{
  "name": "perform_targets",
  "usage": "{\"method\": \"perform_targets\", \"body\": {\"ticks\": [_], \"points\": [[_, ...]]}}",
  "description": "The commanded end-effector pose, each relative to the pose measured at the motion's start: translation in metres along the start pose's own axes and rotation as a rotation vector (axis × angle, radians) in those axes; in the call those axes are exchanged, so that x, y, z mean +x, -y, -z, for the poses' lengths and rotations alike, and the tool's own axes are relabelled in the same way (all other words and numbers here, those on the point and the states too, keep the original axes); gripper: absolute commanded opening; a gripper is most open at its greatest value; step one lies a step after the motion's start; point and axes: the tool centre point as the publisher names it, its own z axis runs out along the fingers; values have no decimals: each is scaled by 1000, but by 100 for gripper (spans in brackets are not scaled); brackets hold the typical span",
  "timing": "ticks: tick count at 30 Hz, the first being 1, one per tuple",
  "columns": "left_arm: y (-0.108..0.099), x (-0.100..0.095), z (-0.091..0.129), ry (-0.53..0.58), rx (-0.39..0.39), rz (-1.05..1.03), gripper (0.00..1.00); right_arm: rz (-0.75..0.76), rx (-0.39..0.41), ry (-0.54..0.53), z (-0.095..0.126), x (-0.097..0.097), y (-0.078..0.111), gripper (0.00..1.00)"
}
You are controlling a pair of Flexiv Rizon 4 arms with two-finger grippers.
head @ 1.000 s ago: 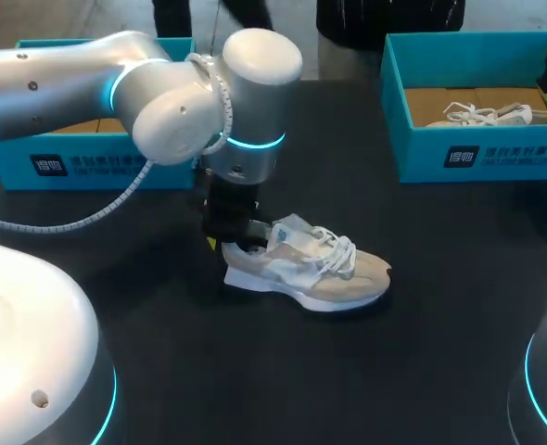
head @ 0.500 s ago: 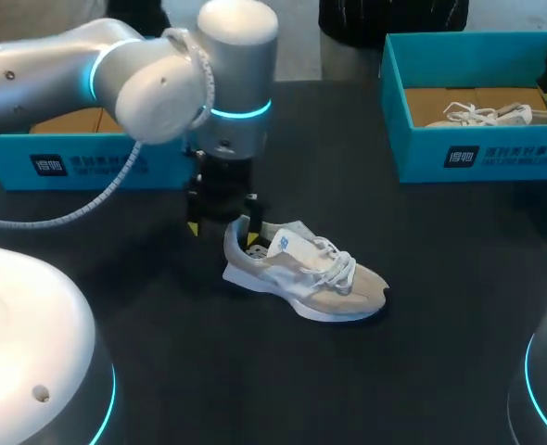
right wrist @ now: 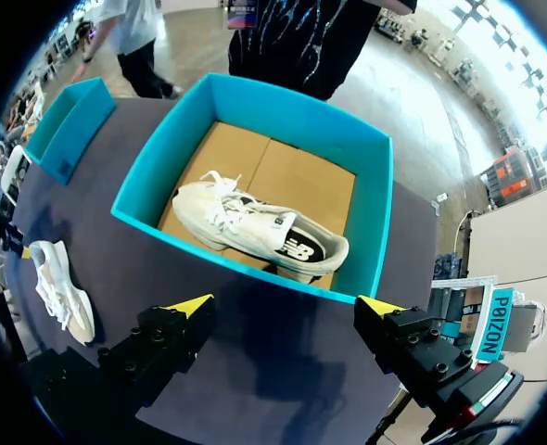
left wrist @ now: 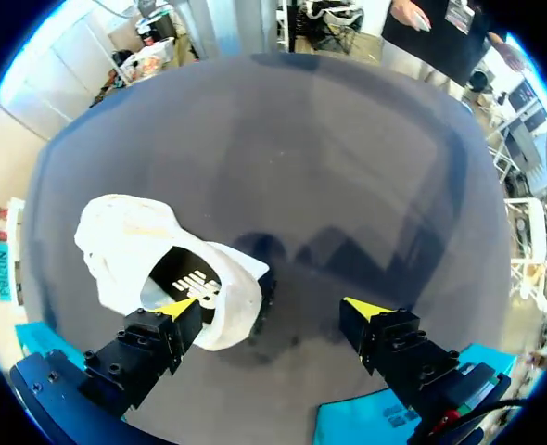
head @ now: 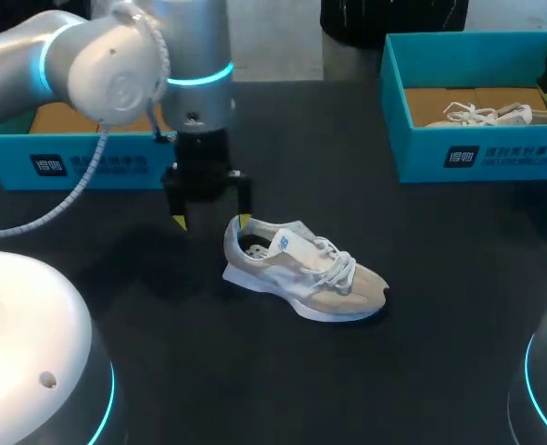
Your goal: Take the shoe out of the shoebox, open the shoe tongue, remove and reinsert the insole, then place the shoe into the shoebox
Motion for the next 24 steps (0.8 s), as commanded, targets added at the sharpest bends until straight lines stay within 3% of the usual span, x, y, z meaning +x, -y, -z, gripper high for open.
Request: {"method": "perform_targets", "body": {"ticks": [1,10,24], "points": [[14,25,19,151,-20,21,100,1,0,-1,0,0,0,100],[24,49,44,356,3,136,100,1,0,-1,0,0,0,100],[49,98,53,571,30,317,100,1,0,-1,0,0,0,100]]}}
